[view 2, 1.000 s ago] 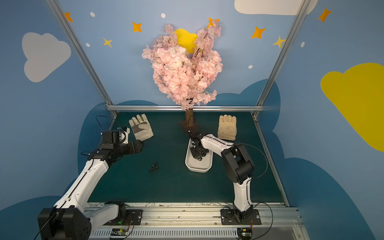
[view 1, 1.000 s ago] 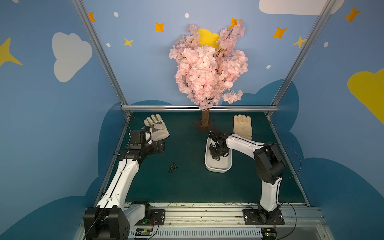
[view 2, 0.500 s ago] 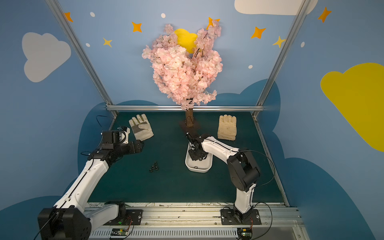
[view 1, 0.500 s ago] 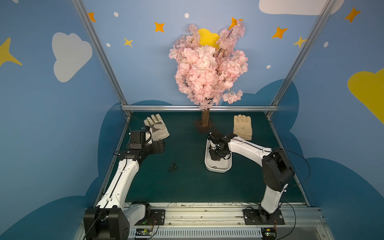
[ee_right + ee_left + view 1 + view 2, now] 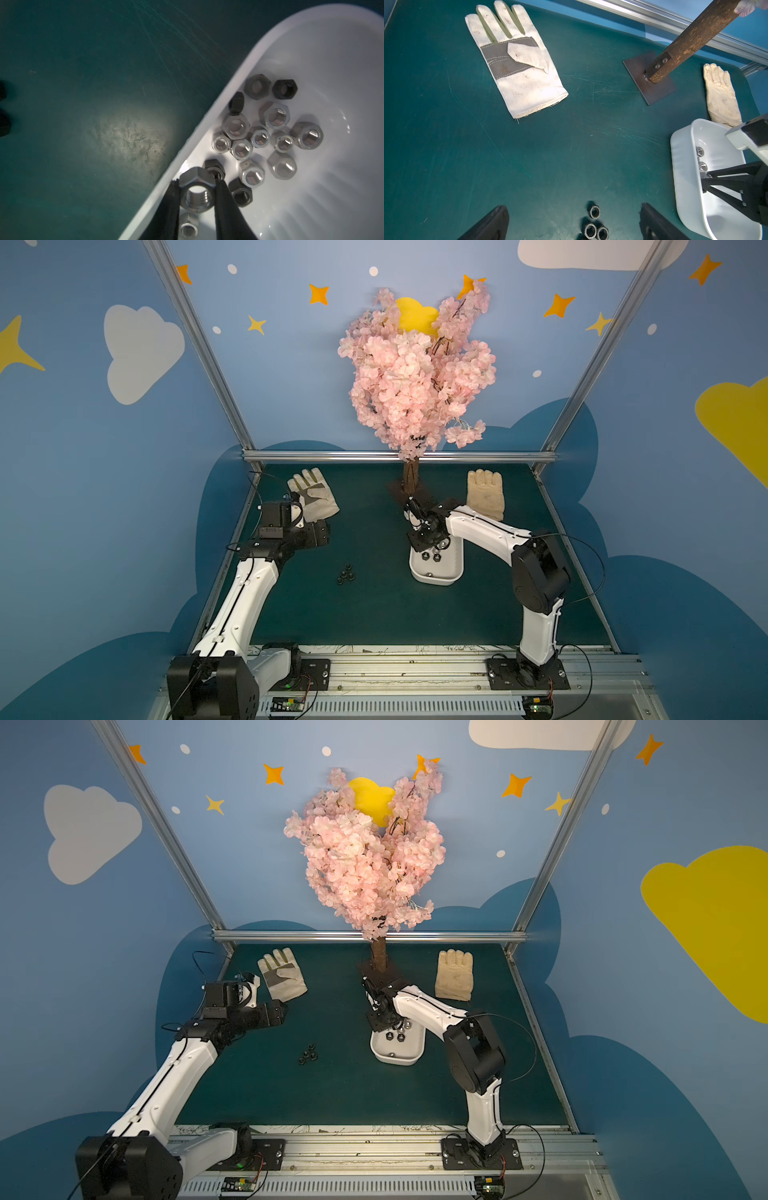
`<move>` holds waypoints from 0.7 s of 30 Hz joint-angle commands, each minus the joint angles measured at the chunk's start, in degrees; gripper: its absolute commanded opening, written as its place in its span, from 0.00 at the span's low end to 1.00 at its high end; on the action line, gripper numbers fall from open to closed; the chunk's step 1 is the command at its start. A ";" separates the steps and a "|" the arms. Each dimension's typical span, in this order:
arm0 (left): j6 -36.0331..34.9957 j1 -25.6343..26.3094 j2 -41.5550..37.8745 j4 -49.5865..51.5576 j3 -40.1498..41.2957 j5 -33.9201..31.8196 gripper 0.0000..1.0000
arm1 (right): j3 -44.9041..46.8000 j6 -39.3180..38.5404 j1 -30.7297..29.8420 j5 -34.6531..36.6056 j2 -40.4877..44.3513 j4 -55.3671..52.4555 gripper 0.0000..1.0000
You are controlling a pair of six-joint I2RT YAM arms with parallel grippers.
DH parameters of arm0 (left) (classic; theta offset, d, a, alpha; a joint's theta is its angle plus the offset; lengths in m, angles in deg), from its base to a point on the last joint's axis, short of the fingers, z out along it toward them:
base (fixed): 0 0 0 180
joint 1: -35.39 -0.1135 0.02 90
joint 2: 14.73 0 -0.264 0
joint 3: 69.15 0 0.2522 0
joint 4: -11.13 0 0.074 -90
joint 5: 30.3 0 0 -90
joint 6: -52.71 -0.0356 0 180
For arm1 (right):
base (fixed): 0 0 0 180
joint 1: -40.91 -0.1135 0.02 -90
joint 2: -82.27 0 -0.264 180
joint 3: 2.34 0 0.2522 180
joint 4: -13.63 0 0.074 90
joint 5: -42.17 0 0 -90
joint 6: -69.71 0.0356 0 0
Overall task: Put the nuts on the desktop into the storage box
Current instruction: Place the nut in the storage box.
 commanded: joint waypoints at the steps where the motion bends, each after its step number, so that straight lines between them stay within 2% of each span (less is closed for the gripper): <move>1: 0.15 0.10 -0.28 -0.34 0.44 0.10 1.00 | -1.15 0.57 -0.53 -1.60 -2.47 -0.74 0.25; 7: 0.16 0.15 -0.24 -0.42 0.42 0.18 1.00 | 0.92 2.07 -0.83 -2.47 -3.29 1.37 0.26; 9: 0.12 0.07 -0.25 -0.40 0.37 0.20 1.00 | 1.32 2.31 -0.98 -3.14 -3.43 1.86 0.29; 14: 0.10 0.08 -0.30 -0.34 0.49 0.14 1.00 | 1.51 2.13 -1.31 -2.82 -3.37 1.64 0.44; 17: 0.11 0.08 -0.27 -0.38 0.49 0.19 1.00 | 1.81 1.79 -1.28 -1.82 -2.07 1.58 0.48; 21: 0.09 0.13 -0.19 -0.42 0.43 0.19 1.00 | 2.14 1.25 -0.98 0.31 0.81 1.17 0.49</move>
